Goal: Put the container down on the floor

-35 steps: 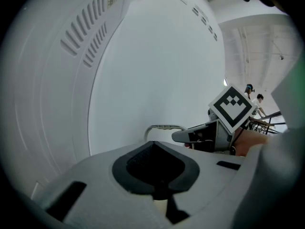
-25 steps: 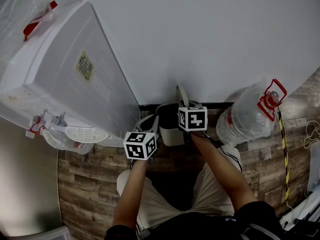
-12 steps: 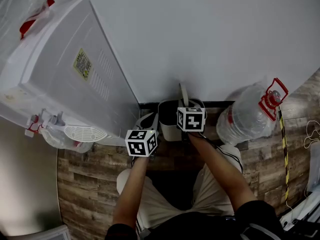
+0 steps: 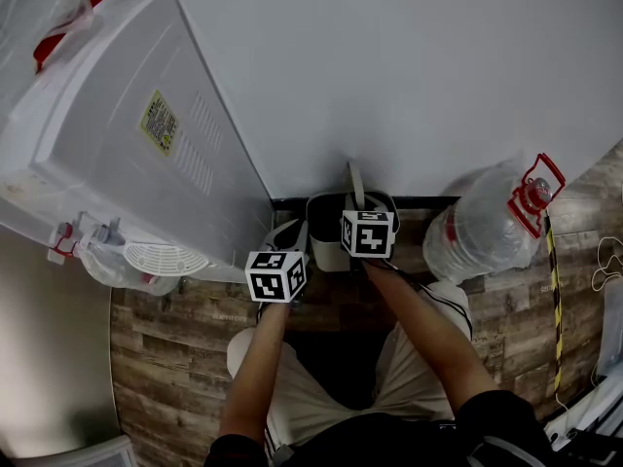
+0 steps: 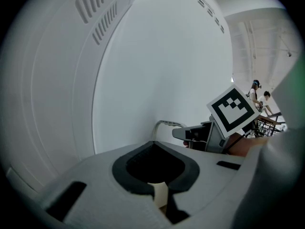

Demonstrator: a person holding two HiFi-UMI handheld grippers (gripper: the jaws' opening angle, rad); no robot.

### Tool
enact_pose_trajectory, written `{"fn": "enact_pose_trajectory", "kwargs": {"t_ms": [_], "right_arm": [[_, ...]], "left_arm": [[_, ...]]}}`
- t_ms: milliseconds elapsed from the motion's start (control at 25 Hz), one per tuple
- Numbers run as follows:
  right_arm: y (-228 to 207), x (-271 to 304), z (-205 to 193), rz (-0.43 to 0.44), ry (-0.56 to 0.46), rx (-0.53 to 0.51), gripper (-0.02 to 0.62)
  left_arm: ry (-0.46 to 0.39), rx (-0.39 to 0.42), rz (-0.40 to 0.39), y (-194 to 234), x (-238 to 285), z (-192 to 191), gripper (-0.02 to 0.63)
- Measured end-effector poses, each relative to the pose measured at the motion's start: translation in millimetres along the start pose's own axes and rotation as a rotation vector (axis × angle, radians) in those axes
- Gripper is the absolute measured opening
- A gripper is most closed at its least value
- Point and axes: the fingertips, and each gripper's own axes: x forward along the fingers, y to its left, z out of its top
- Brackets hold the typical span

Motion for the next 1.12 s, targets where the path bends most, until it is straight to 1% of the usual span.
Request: {"fn": "enact_pose_trajectory", "kwargs": {"t_ms": [320, 800, 1120], "right_arm": [[4, 7, -6, -0.003, 0.014, -0.021, 0.034], [-6, 21, -28, -0.015, 0.087, 0.012, 0.034], [-4, 23, -31, -0.005, 0.090, 0.017, 0.034]], "left_arm": [[0.013, -0.010, -0.004, 5, 3, -7, 0.015], [0.032, -0.030, -0.001, 8, 6, -20, 0.015], [0.036, -0.036, 0.003, 10, 6, -23, 0.015]]}}
